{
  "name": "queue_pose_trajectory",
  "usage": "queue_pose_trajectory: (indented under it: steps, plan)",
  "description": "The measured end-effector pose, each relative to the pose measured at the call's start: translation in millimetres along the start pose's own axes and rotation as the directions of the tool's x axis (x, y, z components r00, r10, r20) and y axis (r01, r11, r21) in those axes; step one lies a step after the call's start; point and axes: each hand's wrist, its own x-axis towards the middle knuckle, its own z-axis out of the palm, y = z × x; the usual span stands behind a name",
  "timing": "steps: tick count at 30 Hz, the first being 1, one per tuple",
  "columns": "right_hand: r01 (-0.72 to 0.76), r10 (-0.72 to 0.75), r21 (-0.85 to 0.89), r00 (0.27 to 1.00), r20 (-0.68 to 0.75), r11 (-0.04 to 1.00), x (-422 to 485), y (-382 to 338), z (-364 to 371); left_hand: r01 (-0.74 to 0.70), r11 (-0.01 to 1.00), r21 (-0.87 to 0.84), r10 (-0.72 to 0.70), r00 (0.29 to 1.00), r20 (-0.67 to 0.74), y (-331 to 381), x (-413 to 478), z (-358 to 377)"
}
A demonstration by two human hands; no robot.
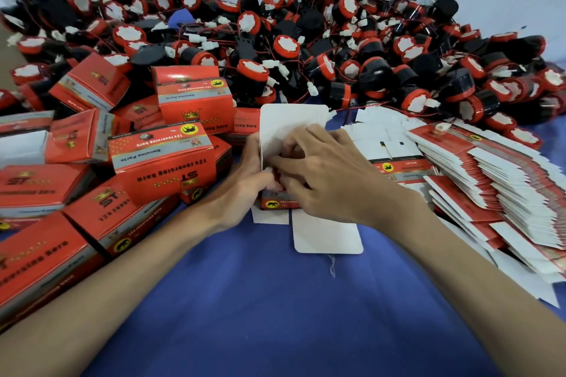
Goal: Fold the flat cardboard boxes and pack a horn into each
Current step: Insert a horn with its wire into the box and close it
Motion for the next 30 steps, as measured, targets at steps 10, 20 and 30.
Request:
queue_pose_trajectory:
  steps: [10, 20, 30]
  plan:
    - [0.023, -0.022, -0.042, 0.999, 0.04, 0.999, 3, -5, -1, -0.003, 0.994, 0.107, 0.008, 0.999, -0.052, -5, 0, 0]
    - [0.051, -0.051, -0.035, 0.999, 0.0, 0.998, 4, -11, -5, 0.018, 0.97, 0.244, 0.023, 0.986, -0.163, -25, 34, -1]
    - [-0.087, 0.087, -0.103, 0.996, 0.0, 0.991, -9, 14, -18, 0.076, 0.996, 0.05, -0.077, 0.997, 0.013, 3, 0, 4]
